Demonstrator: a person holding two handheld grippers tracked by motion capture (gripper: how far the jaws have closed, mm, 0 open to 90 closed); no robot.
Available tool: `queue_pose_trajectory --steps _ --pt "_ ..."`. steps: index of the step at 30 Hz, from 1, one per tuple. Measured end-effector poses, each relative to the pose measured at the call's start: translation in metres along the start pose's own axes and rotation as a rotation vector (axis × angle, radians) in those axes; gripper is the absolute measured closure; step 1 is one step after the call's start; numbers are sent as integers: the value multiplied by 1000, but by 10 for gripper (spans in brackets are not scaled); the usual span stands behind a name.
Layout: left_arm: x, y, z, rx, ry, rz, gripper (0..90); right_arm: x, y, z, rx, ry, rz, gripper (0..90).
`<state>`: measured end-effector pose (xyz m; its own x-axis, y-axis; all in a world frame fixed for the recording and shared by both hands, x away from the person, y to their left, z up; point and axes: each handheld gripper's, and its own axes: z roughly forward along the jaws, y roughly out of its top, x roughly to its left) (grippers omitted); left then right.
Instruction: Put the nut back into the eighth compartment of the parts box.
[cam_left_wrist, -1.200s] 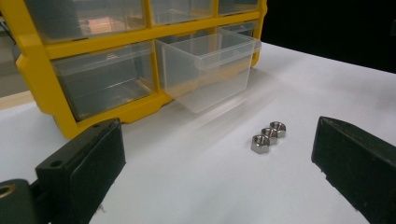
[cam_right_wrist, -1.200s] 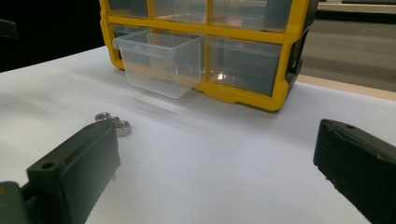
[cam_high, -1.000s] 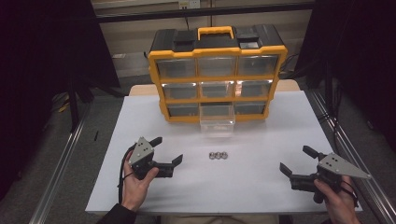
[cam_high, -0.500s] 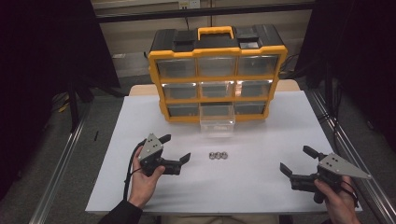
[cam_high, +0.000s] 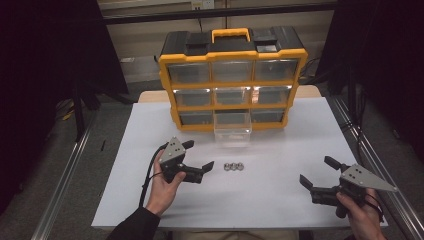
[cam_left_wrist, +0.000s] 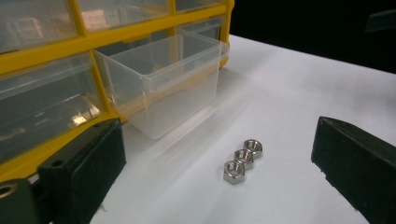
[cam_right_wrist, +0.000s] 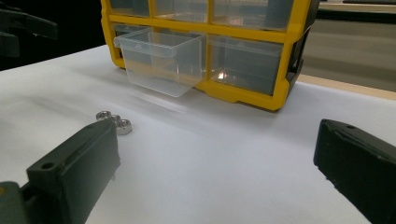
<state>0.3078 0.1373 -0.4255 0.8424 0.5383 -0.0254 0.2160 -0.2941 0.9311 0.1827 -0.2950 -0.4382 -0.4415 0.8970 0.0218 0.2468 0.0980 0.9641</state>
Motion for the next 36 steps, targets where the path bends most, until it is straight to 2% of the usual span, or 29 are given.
queue_pose_trajectory --steps 5,8,9,12,13,15,16,20,22,23,25,27,28,29,30,33,35,36 --pt "1 4 9 51 -15 39 35 0 0 0 0 1 -1 0" --pt "4 5 11 31 -27 -13 35 0 0 0 0 1 -2 0" --pt "5 5 12 27 -27 -17 33 0 0 0 0 2 -2 0" --pt "7 5 14 44 -19 -2 29 1 0 0 -5 2 -5 0" --pt "6 5 15 38 -19 -10 30 1 0 0 -4 2 -5 0" --pt "6 6 17 65 -2 -3 27 1 0 0 -2 2 -5 0" --pt "8 7 19 66 -28 3 27 1 0 0 -2 0 -4 0" --pt "7 10 25 93 -41 5 28 1 0 0 -1 1 -4 0" --pt "7 10 30 106 -41 26 33 1 0 0 0 3 -7 0" --pt "6 9 33 115 -46 18 33 1 0 0 0 4 -6 0" --pt "6 8 38 169 -60 36 33 1 0 0 -2 3 -6 0" --pt "5 7 42 191 -75 39 34 1 0 0 -1 3 -4 0" --pt "5 7 44 220 -72 56 33 1 0 0 -1 2 -6 0" --pt "6 7 45 230 -86 61 33 1 0 0 2 5 -6 0" --pt "5 7 46 238 -71 66 33 1 0 0 1 2 -6 0" --pt "7 9 50 248 -89 51 33 1 0 0 1 7 -7 0" --pt "9 10 52 267 -92 51 34 1 0 0 -1 4 -8 0" --pt "9 11 52 291 -101 59 39 1 0 0 1 4 -8 0"
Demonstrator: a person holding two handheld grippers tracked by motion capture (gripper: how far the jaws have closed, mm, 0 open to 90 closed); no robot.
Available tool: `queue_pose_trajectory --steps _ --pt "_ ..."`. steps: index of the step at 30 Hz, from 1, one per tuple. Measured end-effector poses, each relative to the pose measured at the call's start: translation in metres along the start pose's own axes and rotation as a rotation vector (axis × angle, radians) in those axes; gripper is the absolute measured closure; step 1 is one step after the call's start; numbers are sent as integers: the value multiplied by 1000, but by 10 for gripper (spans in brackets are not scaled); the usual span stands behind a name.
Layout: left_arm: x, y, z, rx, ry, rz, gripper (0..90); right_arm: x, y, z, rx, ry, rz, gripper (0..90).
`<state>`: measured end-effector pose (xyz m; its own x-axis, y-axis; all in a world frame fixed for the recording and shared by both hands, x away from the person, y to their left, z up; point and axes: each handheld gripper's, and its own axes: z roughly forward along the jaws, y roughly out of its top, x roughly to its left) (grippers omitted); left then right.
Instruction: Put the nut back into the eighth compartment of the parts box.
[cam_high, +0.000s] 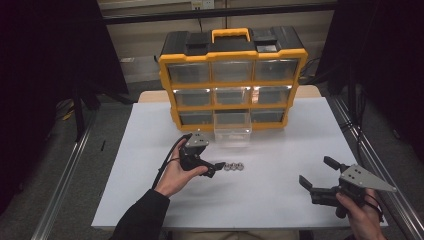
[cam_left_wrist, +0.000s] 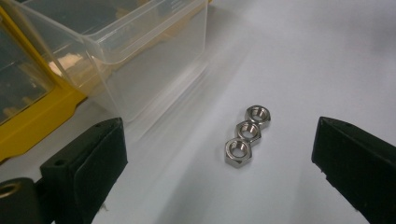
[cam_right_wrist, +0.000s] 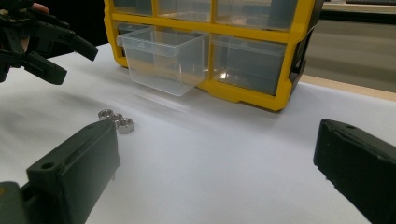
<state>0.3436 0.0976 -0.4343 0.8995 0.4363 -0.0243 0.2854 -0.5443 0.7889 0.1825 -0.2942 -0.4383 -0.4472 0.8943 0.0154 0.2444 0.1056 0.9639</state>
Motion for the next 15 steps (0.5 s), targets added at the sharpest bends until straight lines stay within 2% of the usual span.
queue_pose_trajectory --steps 1,4,8,10,12,15 --pt "0 1 1 16 4 7 43 0 0 0 -1 1 -1 0" --pt "2 3 3 49 -13 -11 45 0 0 0 0 2 0 0" --pt "1 8 8 114 1 13 45 0 0 0 0 4 -1 1" --pt "1 10 10 144 -17 9 46 0 0 0 0 2 1 0" --pt "3 12 12 170 -39 23 46 0 0 0 0 2 -1 1" --pt "1 15 16 200 -42 22 56 0 0 0 1 2 -1 0"
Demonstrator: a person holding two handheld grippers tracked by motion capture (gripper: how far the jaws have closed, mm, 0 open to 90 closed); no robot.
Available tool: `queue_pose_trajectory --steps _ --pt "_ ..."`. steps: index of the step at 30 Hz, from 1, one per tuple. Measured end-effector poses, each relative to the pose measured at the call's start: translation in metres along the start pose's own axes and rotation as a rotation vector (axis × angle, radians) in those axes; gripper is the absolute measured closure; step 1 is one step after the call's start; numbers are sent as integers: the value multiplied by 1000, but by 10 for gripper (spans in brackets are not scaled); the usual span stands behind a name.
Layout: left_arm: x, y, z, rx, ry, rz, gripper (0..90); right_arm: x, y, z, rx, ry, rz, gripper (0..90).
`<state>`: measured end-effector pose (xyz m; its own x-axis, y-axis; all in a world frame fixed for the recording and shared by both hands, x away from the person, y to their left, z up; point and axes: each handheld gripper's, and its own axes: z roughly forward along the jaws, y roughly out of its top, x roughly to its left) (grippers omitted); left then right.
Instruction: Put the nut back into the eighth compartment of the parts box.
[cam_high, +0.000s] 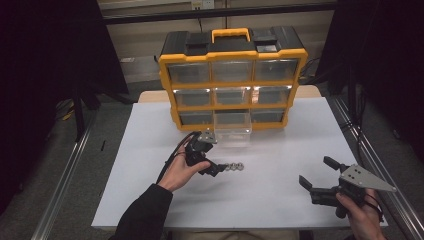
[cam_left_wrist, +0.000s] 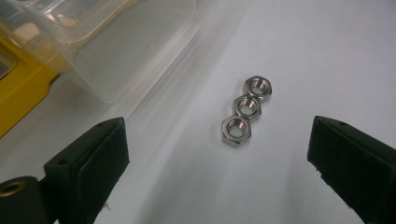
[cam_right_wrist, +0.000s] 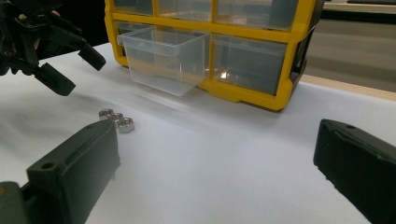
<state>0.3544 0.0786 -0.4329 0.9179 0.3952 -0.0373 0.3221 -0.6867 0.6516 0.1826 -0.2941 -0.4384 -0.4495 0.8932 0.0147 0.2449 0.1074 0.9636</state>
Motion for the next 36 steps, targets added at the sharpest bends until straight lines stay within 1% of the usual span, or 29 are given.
queue_pose_trajectory --steps 1,2,4,5,6,7,8,9,12,13,14,15,16,18,19,20,21,22,23,24,25,27,28,29,30,32,33,35,36 --pt "2 2 0 28 -15 28 56 0 0 0 1 1 0 1" --pt "1 3 1 36 -17 19 56 0 0 0 0 1 0 1" --pt "0 5 3 39 -17 16 55 0 0 0 0 -1 0 1" --pt "0 7 3 59 -24 34 55 0 0 0 -1 0 -1 0" --pt "-1 8 5 58 -36 11 54 0 0 0 -2 1 -2 1" --pt "-1 10 5 69 -52 6 54 0 0 0 0 1 1 1" --pt "0 12 6 83 -72 10 54 0 0 0 0 2 0 1" --pt "0 13 7 95 -80 10 54 0 0 0 0 3 0 0" --pt "1 16 10 110 -81 11 54 0 0 0 -1 3 1 0" --pt "2 18 11 129 -85 34 54 0 0 0 -1 2 1 0" --pt "1 18 13 122 -89 14 54 0 0 0 0 0 1 0" --pt "2 19 13 155 -93 39 54 0 0 0 -3 5 -3 0" --pt "-1 18 15 140 -88 -2 55 0 0 0 -1 5 -1 0" --pt "0 19 18 166 -90 29 55 0 0 0 -5 9 -5 0" --pt "-1 19 20 162 -91 13 55 0 0 0 -6 8 -4 1" --pt "0 20 20 182 -102 22 55 0 0 0 -4 10 -5 0" --pt "-1 19 22 183 -107 4 55 0 0 0 -3 5 0 0" --pt "-2 20 23 185 -108 2 56 0 0 0 -3 7 -1 1" --pt "-1 21 24 202 -112 23 56 0 0 0 -5 10 -4 1" --pt "-2 21 24 198 -108 10 55 0 0 0 -5 9 -4 1" --pt "-3 22 25 205 -103 14 48 0 0 0 0 6 -1 1" --pt "-4 24 27 234 -66 43 45 0 0 0 1 4 -1 1" --pt "-5 24 28 237 -67 37 49 0 0 0 -1 8 -2 0" --pt "-4 24 29 243 -88 45 51 0 0 0 0 8 -2 0" --pt "-5 24 30 248 -94 46 49 0 0 0 0 8 -2 0" --pt "-6 25 33 256 -93 41 50 0 0 0 -1 7 -1 0" --pt "-5 25 33 272 -102 47 50 0 0 0 -1 8 -2 1" --pt "-5 26 35 280 -96 40 56 0 0 0 0 9 -2 0" --pt "-4 27 35 288 -95 64 58 0 0 0 -3 8 -3 0"
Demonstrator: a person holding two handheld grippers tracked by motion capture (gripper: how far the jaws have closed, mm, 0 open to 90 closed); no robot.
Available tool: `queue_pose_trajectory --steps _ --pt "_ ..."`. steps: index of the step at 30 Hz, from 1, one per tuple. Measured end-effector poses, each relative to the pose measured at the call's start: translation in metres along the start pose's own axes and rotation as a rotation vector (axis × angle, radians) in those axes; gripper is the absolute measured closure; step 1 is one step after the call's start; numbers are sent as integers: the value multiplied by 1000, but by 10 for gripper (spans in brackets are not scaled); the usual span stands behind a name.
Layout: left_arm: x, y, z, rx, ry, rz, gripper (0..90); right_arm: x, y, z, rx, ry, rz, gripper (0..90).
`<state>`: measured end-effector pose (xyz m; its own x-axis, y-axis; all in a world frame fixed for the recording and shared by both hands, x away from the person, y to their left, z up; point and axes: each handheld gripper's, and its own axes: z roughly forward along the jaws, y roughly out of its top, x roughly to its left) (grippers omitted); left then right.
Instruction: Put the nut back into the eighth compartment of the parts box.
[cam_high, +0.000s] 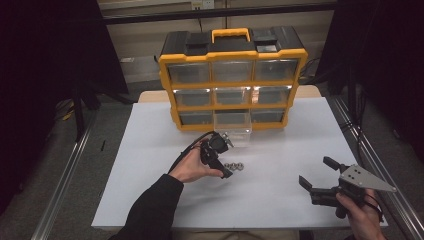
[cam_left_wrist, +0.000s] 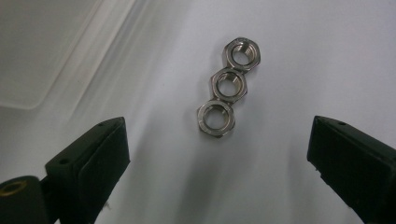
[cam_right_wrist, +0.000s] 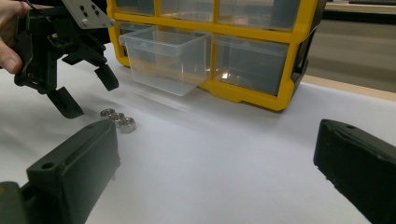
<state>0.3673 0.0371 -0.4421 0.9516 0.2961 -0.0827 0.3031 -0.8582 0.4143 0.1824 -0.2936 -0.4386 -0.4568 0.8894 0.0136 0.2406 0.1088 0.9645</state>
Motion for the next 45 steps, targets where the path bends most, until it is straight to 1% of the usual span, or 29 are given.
queue_pose_trajectory --steps 1,2,3,5,8,9,10,11,17,18,19,20,21,24,27,28,30,31,33,34,36,37,38,39,40,41,42,43,45 --pt "0 1 0 -8 4 5 79 0 0 0 -2 1 -2 0" --pt "0 1 0 -1 -1 4 104 0 0 0 0 0 1 0" --pt "0 2 1 -1 0 -7 115 0 0 0 0 -1 1 1" --pt "0 3 1 16 -2 10 144 0 0 0 2 4 -2 0" --pt "0 5 3 31 -8 7 229 0 0 0 -2 0 -2 0" --pt "-1 6 5 26 -7 -3 259 0 0 0 -2 0 -2 0" --pt "0 7 4 52 -15 17 284 0 0 0 0 -1 0 0" --pt "-1 6 6 31 -10 -2 314 0 0 0 -2 0 -2 0" --pt "3 7 9 64 -24 7 437 0 0 0 -1 2 -3 0" --pt "3 7 11 50 -26 -5 465 0 0 0 -2 3 -4 0" --pt "4 7 11 61 -33 4 484 0 0 0 -1 3 -2 0" --pt "4 7 12 65 -38 -16 496 0 0 0 -1 3 -4 0" --pt "5 7 12 77 -39 -5 516 0 0 0 -1 3 -5 0" --pt "3 8 14 72 -45 -19 547 0 0 0 -1 3 -3 0" --pt "4 9 15 75 -39 -7 567 0 0 0 4 3 -2 0" --pt "4 10 14 87 -38 -1 570 0 0 0 3 3 -5 0" --pt "3 11 15 87 -33 -7 572 0 0 0 6 3 -4 0" --pt "4 12 15 103 -30 23 578 0 0 0 6 3 -4 0" --pt "3 13 15 118 -20 29 586 0 0 0 6 4 -5 0" --pt "2 14 16 109 -14 35 587 0 0 0 7 5 -4 0" --pt "1 15 16 127 -16 17 590 0 0 0 7 4 -2 0" --pt "2 16 16 131 -9 31 608 0 0 0 7 4 -3 0" --pt "0 15 18 103 -5 -9 626 0 0 0 7 5 -3 0" --pt "-5 14 21 64 -2 -94 637 0 0 0 6 4 -5 0" --pt "-2 14 19 84 -3 -47 640 0 0 0 7 5 -5 0" --pt "1 15 16 129 -4 21 644 0 0 0 6 4 -5 0" --pt "2 17 16 144 -3 54 649 0 0 0 7 5 -3 0" --pt "1 17 16 143 -4 48 655 0 0 0 7 7 -1 0" --pt "0 18 17 143 -7 55 682 0 0 0 6 9 -1 0"
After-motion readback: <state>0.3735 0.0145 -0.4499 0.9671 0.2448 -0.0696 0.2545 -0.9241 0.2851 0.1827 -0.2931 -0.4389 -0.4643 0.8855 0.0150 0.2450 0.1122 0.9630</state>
